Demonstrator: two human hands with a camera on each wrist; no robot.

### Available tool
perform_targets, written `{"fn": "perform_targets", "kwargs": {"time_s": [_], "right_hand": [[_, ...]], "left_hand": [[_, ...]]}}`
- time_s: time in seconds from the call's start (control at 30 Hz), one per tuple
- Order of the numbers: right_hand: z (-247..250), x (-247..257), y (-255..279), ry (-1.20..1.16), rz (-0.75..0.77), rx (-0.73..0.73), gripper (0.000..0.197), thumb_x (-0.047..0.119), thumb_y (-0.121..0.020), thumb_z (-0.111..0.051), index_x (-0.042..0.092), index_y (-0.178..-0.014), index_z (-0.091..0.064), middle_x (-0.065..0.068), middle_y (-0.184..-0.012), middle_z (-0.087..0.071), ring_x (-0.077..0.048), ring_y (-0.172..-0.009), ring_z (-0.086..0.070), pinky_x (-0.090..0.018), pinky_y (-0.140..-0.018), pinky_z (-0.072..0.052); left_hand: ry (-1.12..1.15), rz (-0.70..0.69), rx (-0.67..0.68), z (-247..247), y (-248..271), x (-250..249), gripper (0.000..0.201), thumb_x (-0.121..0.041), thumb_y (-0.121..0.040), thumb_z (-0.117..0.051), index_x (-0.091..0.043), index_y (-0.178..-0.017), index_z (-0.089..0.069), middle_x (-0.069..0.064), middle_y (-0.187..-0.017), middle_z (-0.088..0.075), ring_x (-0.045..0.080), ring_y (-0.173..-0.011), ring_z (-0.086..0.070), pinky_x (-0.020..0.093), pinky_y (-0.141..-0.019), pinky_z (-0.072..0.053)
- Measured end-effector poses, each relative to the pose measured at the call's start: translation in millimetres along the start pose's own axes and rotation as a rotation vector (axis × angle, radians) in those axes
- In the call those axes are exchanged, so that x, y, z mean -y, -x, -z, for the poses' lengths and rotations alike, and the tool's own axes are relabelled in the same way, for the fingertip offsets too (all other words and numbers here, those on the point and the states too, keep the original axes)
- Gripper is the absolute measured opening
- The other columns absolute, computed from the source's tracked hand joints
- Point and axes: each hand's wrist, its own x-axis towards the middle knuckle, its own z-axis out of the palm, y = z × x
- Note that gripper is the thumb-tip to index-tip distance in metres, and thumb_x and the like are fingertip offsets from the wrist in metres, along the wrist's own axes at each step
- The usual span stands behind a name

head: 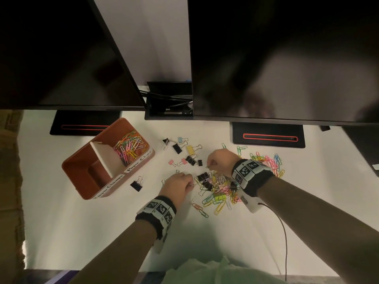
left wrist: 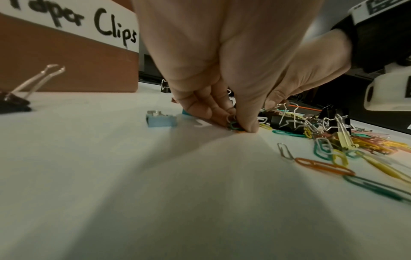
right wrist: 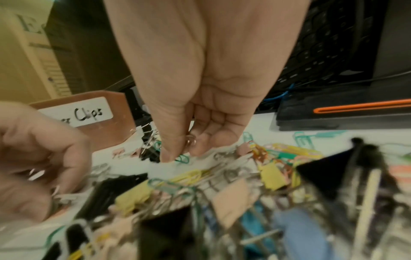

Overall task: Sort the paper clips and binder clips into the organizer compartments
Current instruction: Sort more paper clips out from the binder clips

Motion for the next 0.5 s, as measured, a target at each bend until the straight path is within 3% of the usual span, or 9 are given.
{"fn": "perform_targets", "kwargs": {"time_s": [0.1, 0.23, 0.33, 0.43, 0.5], "right_hand": [[9.4, -13.1, 6.9, -0.017, -0.029, -0.071, 0.014, 0.016, -0.088, -0.058, 0.011, -0.097, -0.068, -0.001, -0.093, -0.057, -0.019, -0.093, -0.057, -0.023, -0.077, -0.042], [9.6, -26.3, 19.8, 0.037, -0.060, -0.056, 0.013, 0.015, -0.087, -0.058, 0.014, -0.096, -0.067, -0.001, -0.098, -0.066, -0.015, -0.086, -0.056, -0.024, -0.076, -0.046], [3.4, -26.3, 23.5, 0.044, -0.036, -0.008, 0.021, 0.016, -0.087, -0.057, 0.019, -0.106, -0.065, 0.002, -0.101, -0.066, -0.018, -0.094, -0.060, -0.028, -0.083, -0.050], [-1.6, -22.3, 22.5, 0.093, 0.000, 0.018, 0.028, 0.016, -0.088, -0.055, 0.023, -0.115, -0.061, 0.001, -0.105, -0.065, -0.020, -0.097, -0.058, -0.034, -0.088, -0.050], [-3.4, -19.6, 20.8, 0.123, 0.016, 0.012, 0.025, 0.016, -0.088, -0.057, 0.021, -0.111, -0.062, 0.000, -0.105, -0.065, -0.021, -0.098, -0.057, -0.035, -0.087, -0.050]], "left_hand": [[0.006, 0.003, -0.003, 0.7, 1.1, 2.6, 0.010, -0.018, -0.089, -0.056, -0.010, -0.094, -0.058, 0.003, -0.090, -0.059, 0.013, -0.084, -0.049, 0.023, -0.074, -0.041], [-0.031, -0.053, -0.008, -0.2, 2.6, 6.8, 0.011, -0.018, -0.089, -0.056, -0.010, -0.095, -0.062, 0.004, -0.091, -0.062, 0.016, -0.088, -0.053, 0.026, -0.081, -0.045], [-0.025, -0.119, -0.011, 1.0, 3.8, 4.0, 0.017, -0.015, -0.088, -0.057, -0.010, -0.104, -0.060, 0.006, -0.093, -0.061, 0.018, -0.089, -0.053, 0.024, -0.078, -0.041], [-0.046, -0.146, 0.022, 1.5, 1.9, 2.0, 0.030, -0.016, -0.090, -0.055, -0.015, -0.120, -0.056, 0.006, -0.097, -0.062, 0.018, -0.092, -0.054, 0.028, -0.085, -0.044], [-0.045, -0.139, 0.022, 0.7, -0.7, 1.7, 0.033, -0.018, -0.090, -0.055, -0.016, -0.123, -0.056, 0.005, -0.100, -0.064, 0.019, -0.095, -0.055, 0.029, -0.090, -0.043]]}}
